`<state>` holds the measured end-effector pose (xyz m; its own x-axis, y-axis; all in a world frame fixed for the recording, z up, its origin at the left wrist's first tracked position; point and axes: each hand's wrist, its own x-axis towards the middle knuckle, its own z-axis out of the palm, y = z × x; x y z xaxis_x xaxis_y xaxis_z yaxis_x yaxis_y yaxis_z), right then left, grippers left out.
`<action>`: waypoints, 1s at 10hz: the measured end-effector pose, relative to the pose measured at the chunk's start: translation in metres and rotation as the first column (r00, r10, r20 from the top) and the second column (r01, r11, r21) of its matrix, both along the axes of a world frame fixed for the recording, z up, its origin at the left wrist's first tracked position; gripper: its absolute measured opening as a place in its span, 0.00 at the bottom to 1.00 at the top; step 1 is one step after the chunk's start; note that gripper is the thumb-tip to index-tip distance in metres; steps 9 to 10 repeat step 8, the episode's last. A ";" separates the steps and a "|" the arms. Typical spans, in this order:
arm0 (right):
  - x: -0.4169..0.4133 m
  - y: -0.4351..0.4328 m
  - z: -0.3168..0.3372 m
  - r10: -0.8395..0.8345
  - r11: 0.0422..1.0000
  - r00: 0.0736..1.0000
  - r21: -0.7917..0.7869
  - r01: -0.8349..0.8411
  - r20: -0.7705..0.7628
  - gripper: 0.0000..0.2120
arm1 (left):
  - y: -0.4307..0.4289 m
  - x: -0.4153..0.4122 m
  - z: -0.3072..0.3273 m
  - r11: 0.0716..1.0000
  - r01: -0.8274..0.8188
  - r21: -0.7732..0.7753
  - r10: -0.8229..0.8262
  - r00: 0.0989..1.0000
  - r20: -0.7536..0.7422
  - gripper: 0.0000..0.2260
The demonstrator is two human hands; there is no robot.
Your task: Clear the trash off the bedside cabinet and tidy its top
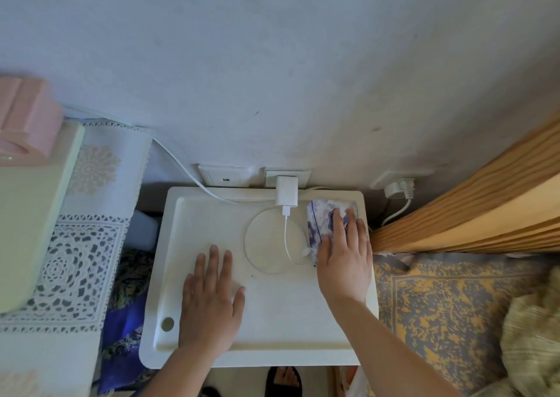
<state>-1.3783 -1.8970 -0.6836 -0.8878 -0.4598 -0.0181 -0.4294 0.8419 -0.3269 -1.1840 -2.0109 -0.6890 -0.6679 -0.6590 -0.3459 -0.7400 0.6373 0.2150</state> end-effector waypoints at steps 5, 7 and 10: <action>-0.001 0.002 0.005 0.034 0.994 0.999 0.104 -0.036 0.023 0.24 | 0.001 -0.002 0.002 1.000 -0.005 0.001 0.004 0.998 0.070 0.30; 0.005 0.014 0.027 0.102 0.993 0.995 0.068 -0.102 -0.005 0.25 | -0.009 -0.006 0.025 0.999 0.003 0.035 -0.006 0.996 0.093 0.29; 0.008 0.025 0.044 0.137 0.990 0.990 0.051 -0.135 -0.040 0.26 | -0.011 -0.005 0.045 0.999 0.026 -0.025 -0.024 0.997 0.070 0.29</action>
